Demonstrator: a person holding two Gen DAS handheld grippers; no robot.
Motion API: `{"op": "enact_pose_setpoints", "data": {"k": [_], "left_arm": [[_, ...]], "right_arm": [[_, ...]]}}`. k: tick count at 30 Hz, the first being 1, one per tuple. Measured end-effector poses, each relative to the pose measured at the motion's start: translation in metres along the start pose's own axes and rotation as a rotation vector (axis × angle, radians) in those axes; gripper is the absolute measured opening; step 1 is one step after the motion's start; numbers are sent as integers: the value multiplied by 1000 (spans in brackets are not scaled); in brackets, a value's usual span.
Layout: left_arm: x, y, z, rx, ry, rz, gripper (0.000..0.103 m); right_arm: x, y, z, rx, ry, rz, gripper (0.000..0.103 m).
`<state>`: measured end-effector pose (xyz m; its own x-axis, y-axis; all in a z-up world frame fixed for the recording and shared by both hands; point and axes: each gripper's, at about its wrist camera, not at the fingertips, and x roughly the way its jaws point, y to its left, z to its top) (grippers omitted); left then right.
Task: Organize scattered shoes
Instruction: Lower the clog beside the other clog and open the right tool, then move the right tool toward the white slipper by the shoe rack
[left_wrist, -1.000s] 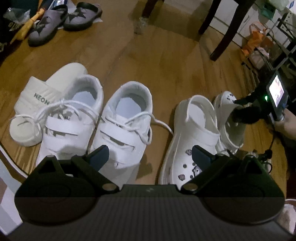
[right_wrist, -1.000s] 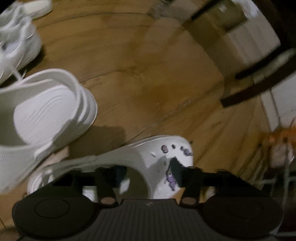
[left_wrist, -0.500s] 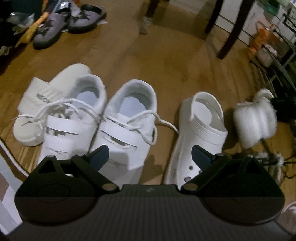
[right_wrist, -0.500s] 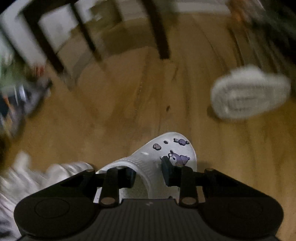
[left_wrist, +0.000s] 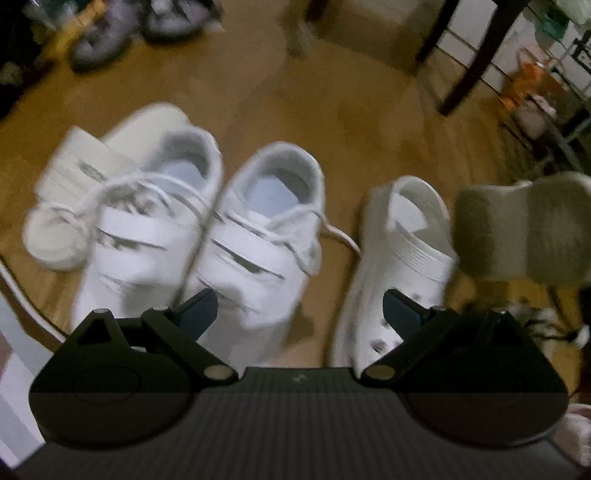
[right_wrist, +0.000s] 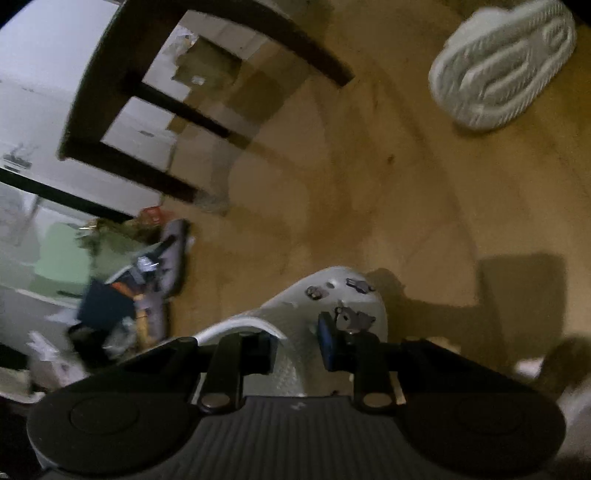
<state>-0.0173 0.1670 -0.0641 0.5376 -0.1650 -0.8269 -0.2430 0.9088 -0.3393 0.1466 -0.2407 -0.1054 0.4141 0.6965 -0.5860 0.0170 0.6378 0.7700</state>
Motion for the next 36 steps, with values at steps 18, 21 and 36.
{"op": "enact_pose_setpoints", "data": {"k": [18, 21, 36], "left_arm": [[-37, 54, 9, -146, -83, -29, 97], [-30, 48, 6, -115, -71, -5, 97], [18, 13, -6, -10, 13, 52, 102]], "right_arm": [[29, 87, -83, 327, 483, -10, 30], [42, 112, -90, 242, 503, 33, 34], [13, 101, -101, -200, 242, -49, 84]]}}
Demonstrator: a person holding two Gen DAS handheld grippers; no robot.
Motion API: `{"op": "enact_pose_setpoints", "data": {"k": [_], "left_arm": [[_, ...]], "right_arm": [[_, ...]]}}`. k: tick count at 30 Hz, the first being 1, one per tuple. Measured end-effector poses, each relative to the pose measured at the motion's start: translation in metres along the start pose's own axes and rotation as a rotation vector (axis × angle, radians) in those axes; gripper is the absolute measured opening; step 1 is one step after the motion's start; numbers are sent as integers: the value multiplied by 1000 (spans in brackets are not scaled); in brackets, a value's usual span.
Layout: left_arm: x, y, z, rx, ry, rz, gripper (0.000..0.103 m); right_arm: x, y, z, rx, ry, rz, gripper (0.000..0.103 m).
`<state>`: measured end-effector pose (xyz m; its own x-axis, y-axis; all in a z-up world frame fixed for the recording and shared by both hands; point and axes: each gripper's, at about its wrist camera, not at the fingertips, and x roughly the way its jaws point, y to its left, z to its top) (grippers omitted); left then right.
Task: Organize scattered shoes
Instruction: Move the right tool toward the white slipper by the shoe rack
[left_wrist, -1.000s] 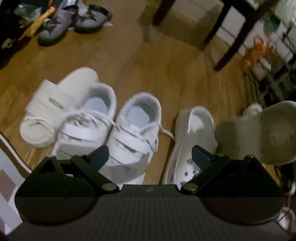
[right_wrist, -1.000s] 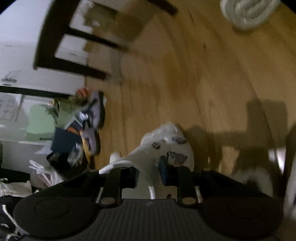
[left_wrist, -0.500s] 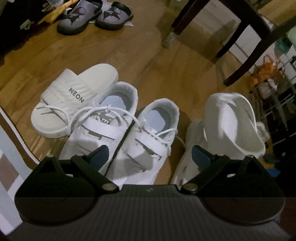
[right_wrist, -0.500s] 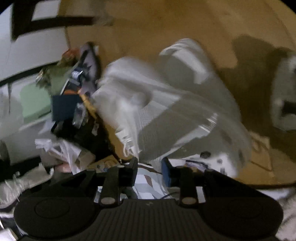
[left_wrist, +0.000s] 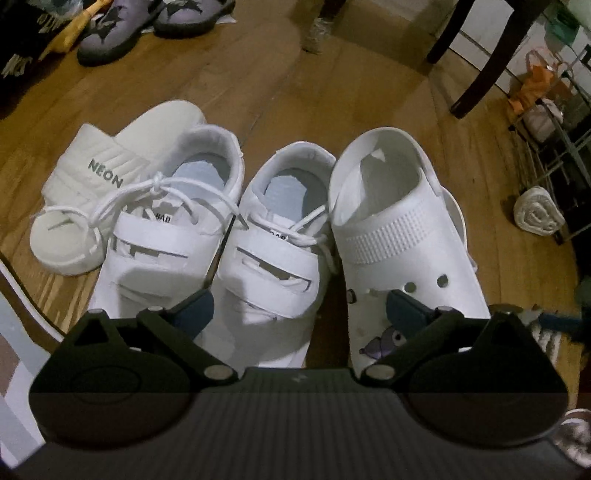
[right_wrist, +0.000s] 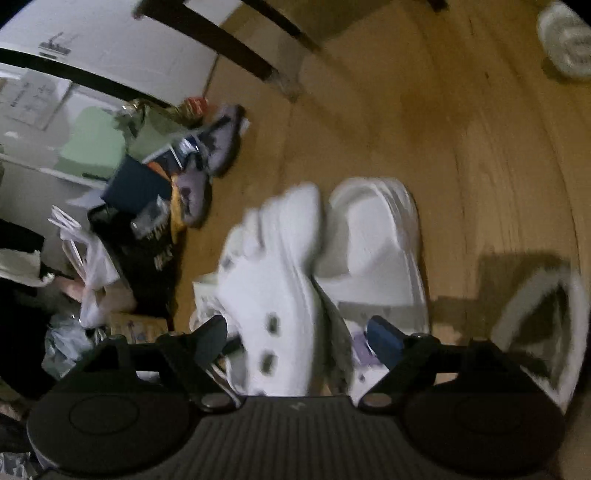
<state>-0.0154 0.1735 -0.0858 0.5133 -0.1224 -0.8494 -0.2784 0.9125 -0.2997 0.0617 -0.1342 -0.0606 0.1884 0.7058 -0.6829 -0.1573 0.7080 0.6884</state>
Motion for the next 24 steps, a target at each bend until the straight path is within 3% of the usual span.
{"op": "enact_pose_setpoints", "data": {"k": [3, 6, 9, 12, 15, 17, 18, 20, 22, 24], "left_arm": [[0, -3, -1, 5, 6, 13, 102], [-1, -3, -1, 1, 8, 16, 102], [-1, -4, 0, 0, 11, 31, 102], [-1, -2, 2, -7, 12, 35, 102], [-2, -1, 3, -6, 11, 39, 102], [-3, 0, 4, -1, 9, 45, 102], [-4, 0, 4, 0, 7, 46, 102], [-6, 0, 3, 1, 4, 47, 102], [-6, 0, 2, 3, 8, 47, 102], [-5, 0, 1, 6, 13, 47, 102]], "right_arm": [[7, -7, -12, -50, -27, -65, 84], [20, -4, -14, -139, -97, -196, 84], [32, -13, 3, -104, -133, -245, 84], [46, -24, 30, 68, -177, -324, 84], [60, -26, 38, 68, -177, -330, 84], [84, -27, 42, 63, -106, -324, 73], [88, -28, 41, 52, -94, -307, 59], [95, -31, 40, 28, -78, -269, 58], [95, -32, 39, 0, -79, -255, 42], [85, -27, 39, -48, -89, -296, 34]]}}
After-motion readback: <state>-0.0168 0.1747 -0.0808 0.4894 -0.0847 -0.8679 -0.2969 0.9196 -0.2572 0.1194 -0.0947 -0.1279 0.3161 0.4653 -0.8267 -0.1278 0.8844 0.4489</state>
